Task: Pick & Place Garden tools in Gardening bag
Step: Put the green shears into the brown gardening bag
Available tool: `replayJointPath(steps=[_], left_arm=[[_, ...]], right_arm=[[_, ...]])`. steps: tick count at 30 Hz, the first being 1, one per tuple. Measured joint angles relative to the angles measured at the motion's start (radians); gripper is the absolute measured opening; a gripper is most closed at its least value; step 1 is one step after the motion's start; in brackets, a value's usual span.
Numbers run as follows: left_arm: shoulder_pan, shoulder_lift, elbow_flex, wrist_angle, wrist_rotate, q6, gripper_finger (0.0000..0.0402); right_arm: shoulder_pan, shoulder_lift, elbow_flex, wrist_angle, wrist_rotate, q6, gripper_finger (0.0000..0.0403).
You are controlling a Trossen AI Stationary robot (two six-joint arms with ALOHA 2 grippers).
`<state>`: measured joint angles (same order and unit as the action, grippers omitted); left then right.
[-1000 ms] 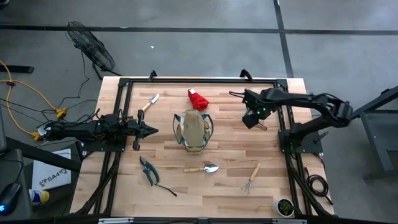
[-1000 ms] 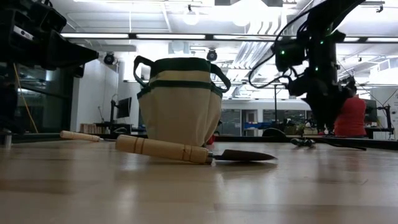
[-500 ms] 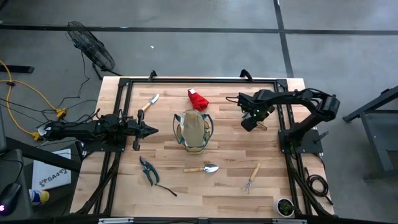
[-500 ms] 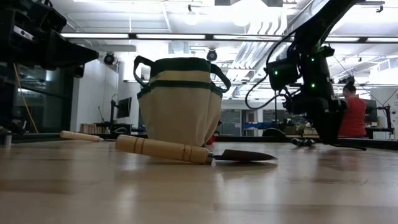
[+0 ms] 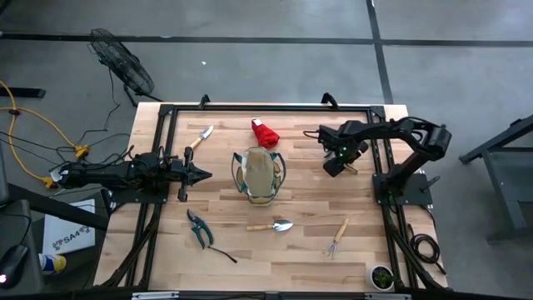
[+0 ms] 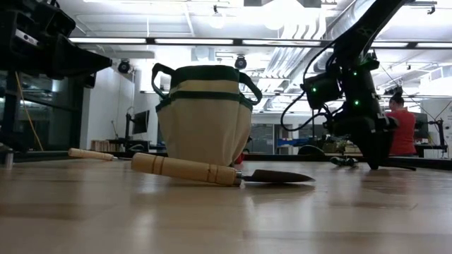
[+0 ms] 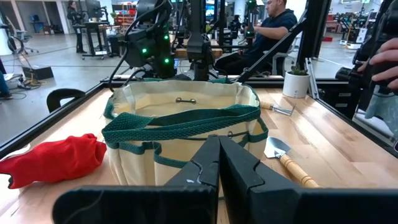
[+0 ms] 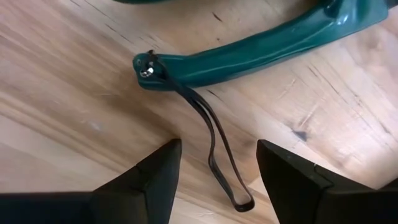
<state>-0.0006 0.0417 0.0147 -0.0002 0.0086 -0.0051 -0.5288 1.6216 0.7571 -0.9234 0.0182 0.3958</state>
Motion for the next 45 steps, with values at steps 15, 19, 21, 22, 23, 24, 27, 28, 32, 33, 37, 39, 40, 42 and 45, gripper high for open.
replayJointPath(steps=[15,19,21,22,23,24,27,28,32,33,37,39,40,42,45], left_arm=[[0.0,0.0,0.0,0.0,0.0,0.0,0.0001],[0.0,0.0,0.0,0.0,0.0,0.0,0.0001],[0.0,0.0,0.0,0.0,0.0,0.0,0.0001],[0.0,0.0,0.0,0.0,0.0,0.0,0.0001],[0.0,0.0,0.0,0.0,0.0,0.0,0.0001],[0.0,0.0,0.0,0.0,0.0,0.0,0.0001],[0.0,0.0,0.0,0.0,0.0,0.0,0.0001],[0.0,0.0,0.0,0.0,0.0,0.0,0.0001],[0.0,0.0,0.0,0.0,0.0,0.0,0.0001],[0.0,0.0,0.0,0.0,0.0,0.0,0.0001],[0.0,0.0,0.0,0.0,0.0,0.0,0.0001],[0.0,0.0,0.0,0.0,0.0,0.0,0.0001],[0.0,0.0,0.0,0.0,0.0,0.0,0.0001],[0.0,0.0,0.0,0.0,0.0,0.0,0.0001],[0.0,0.0,0.0,0.0,0.0,0.0,0.0001]], right_arm=[[-0.066,0.002,-0.014,0.039,-0.086,0.0,0.0205],[-0.067,0.003,-0.014,0.041,-0.089,0.0,0.0179],[-0.067,0.003,-0.014,0.042,-0.097,0.0,0.0157],[-0.067,0.003,-0.014,0.042,-0.1,-0.001,0.0145],[-0.067,0.003,-0.014,0.042,-0.102,-0.002,0.0134],[-0.067,0.003,-0.014,0.042,-0.103,-0.004,0.0123],[-0.067,0.003,-0.014,0.041,-0.103,-0.005,0.0092],[-0.067,0.003,-0.014,0.041,-0.103,-0.005,0.0084],[-0.067,0.004,-0.014,0.042,-0.102,-0.005,0.0055],[-0.067,0.004,-0.014,0.042,-0.102,-0.005,0.0049],[-0.067,0.004,-0.015,0.041,-0.103,-0.006,0.0016],[-0.067,0.004,-0.015,0.041,-0.103,-0.008,0.0007],[-0.067,0.004,-0.015,0.041,-0.103,-0.008,0.0006],[-0.066,0.004,-0.015,0.041,-0.102,-0.008,0.0005],[-0.053,-0.018,-0.019,0.045,-0.096,-0.017,0.0004]])
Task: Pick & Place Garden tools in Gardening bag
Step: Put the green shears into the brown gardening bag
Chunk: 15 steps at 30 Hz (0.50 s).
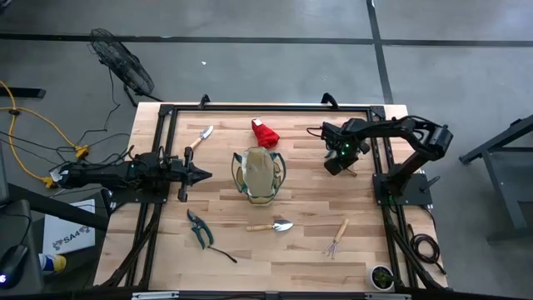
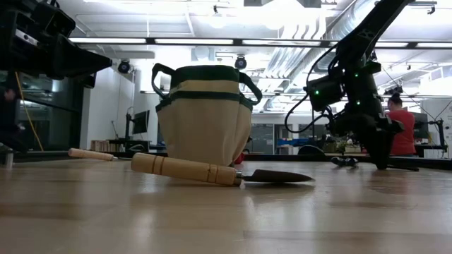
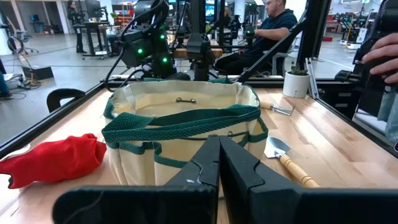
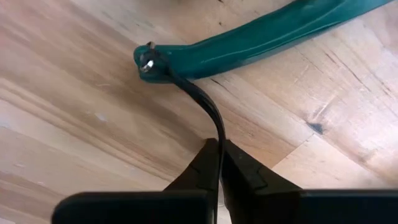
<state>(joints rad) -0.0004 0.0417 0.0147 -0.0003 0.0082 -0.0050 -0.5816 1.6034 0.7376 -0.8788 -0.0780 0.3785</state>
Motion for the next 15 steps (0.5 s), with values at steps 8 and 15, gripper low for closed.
replayJointPath(steps=[8,15], left_arm=[[0.0,0.0,0.0,0.0,0.0,0.0,0.0001],[0.0,0.0,0.0,0.0,0.0,0.0,0.0001]], right_arm=[[0.058,-0.184,-0.003,-0.001,-0.007,0.007,0.0004],[0.121,-0.382,-0.003,-0.007,-0.01,0.031,0.0004]])
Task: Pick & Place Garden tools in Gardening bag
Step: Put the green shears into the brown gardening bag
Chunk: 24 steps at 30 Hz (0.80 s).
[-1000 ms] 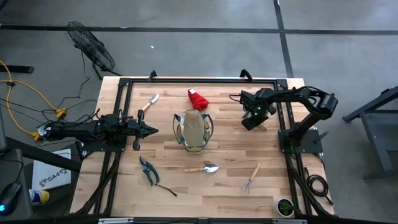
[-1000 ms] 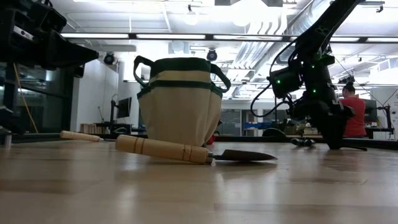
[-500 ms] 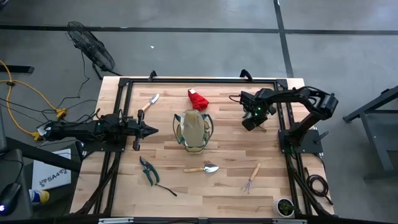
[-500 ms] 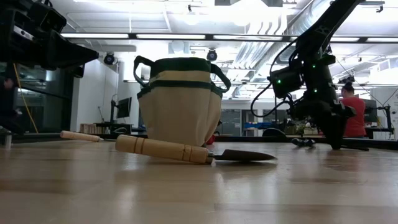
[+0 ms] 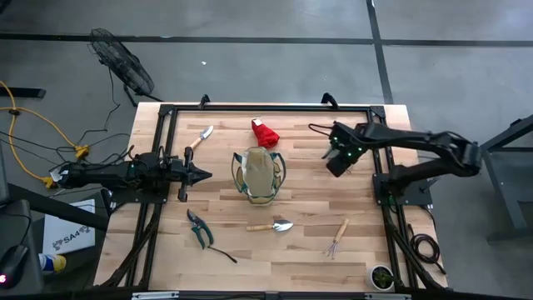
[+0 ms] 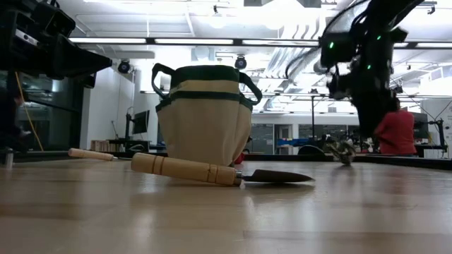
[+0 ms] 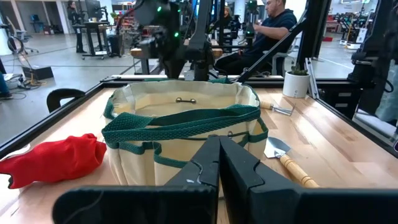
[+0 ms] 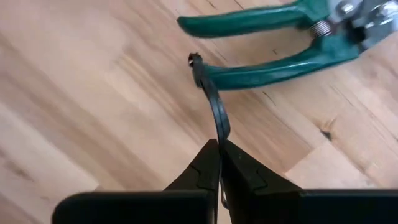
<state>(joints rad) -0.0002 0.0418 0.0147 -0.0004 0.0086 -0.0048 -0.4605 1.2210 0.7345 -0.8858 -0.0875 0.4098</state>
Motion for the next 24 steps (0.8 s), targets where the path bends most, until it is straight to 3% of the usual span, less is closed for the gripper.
replayJointPath(steps=[8,24], left_arm=[[0.0,0.0,0.0,0.0,0.0,0.0,0.0001],[0.0,0.0,0.0,0.0,0.0,0.0,0.0001]], right_arm=[[0.062,-0.167,0.002,0.001,0.0,0.036,0.0004],[0.205,-0.375,0.014,0.065,0.0,0.165,0.0004]])
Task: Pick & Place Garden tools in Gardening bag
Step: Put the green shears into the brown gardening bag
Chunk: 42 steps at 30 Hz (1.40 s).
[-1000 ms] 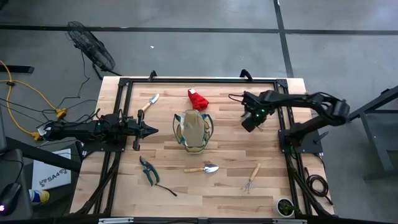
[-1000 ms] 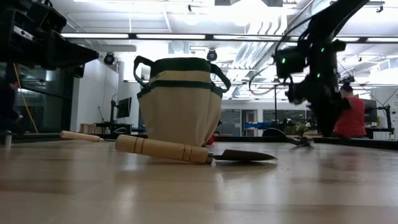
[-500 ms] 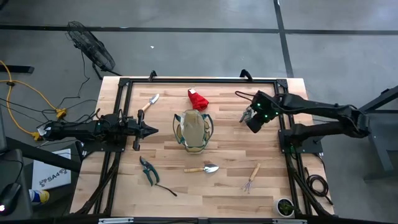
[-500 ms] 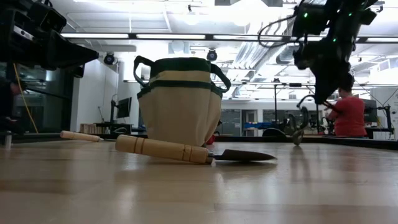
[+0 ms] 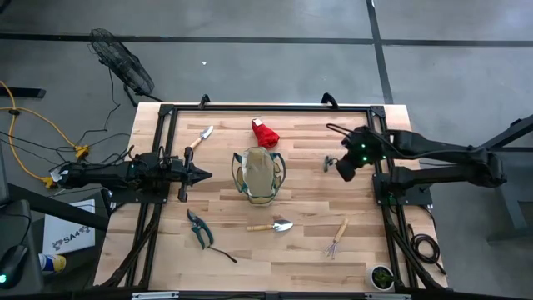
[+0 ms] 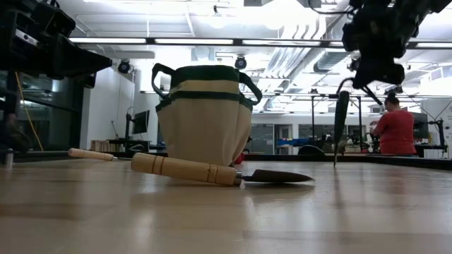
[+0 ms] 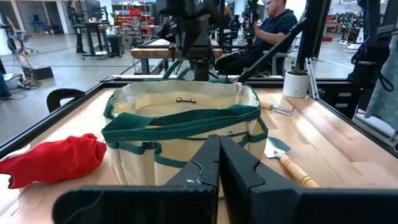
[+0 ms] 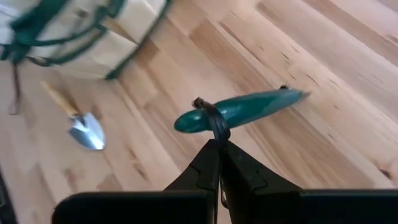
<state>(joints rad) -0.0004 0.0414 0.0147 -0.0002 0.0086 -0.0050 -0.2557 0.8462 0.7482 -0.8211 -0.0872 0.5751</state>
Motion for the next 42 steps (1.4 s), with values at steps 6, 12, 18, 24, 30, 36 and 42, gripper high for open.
replayJointPath(steps=[6,12,18,24,30,36,42], left_arm=[[0.0,0.0,0.0,0.0,0.0,0.0,0.0001],[0.0,0.0,0.0,0.0,0.0,0.0,0.0001],[0.0,0.0,0.0,0.0,0.0,0.0,0.0001],[0.0,0.0,0.0,0.0,0.0,0.0,0.0001],[0.0,0.0,0.0,0.0,0.0,0.0,0.0001],[0.0,0.0,0.0,0.0,0.0,0.0,0.0001],[0.0,0.0,0.0,0.0,0.0,0.0,0.0001]], right_arm=[[0.045,-0.007,0.085,0.002,0.009,0.0,0.0004],[0.097,0.007,0.186,-0.002,0.006,-0.03,0.0004],[0.164,0.056,0.292,-0.016,0.006,-0.073,0.0004],[0.222,0.137,0.425,-0.037,0.01,-0.083,0.0004],[0.281,0.217,0.549,-0.052,0.034,-0.082,0.0004],[0.35,0.31,0.651,-0.055,0.036,-0.077,0.0004],[0.406,0.404,0.744,-0.055,0.036,-0.073,0.0004]])
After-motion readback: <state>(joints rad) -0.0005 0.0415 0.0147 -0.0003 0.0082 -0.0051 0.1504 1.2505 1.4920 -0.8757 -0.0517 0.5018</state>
